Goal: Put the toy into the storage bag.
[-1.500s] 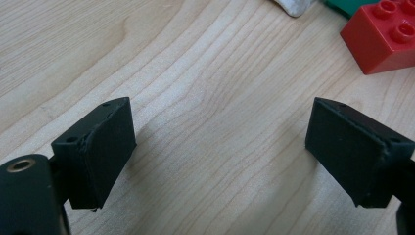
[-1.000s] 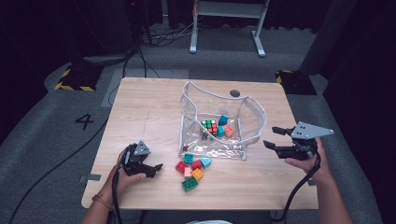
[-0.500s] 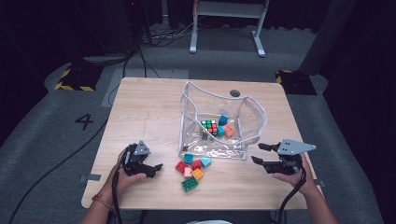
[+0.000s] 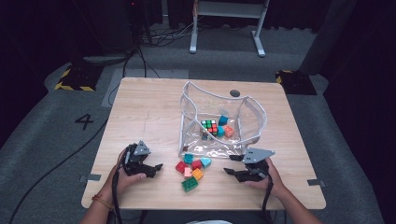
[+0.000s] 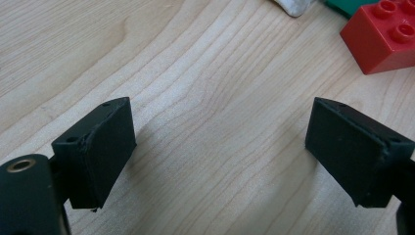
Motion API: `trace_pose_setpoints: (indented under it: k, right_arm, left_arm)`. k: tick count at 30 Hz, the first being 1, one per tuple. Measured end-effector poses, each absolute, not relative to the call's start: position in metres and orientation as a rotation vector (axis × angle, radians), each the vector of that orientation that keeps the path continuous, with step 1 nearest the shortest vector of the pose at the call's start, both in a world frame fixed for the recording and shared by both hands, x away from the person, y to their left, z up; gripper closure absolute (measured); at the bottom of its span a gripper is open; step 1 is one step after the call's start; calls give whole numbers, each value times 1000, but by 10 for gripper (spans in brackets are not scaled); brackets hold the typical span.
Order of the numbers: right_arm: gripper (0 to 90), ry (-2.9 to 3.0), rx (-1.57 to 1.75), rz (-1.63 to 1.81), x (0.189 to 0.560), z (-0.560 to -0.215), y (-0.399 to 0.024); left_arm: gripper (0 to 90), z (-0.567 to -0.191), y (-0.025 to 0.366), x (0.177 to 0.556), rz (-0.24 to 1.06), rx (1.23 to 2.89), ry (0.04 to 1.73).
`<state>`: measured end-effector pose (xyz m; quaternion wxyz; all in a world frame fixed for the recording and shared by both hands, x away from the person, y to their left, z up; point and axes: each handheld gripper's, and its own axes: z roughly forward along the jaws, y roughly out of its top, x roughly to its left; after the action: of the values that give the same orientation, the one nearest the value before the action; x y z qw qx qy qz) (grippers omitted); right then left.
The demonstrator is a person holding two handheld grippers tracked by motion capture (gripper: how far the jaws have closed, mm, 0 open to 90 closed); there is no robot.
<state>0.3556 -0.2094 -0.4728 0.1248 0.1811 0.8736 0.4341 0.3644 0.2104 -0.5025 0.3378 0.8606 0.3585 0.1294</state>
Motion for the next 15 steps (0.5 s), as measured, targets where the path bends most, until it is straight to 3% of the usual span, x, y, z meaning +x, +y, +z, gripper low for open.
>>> trace_pose_setpoints:
  k: [15]
  right_arm:
    - [429,2613,557,1221,366,-499,-151]
  left_arm:
    - [115,-503,210,364,337,2241,935]
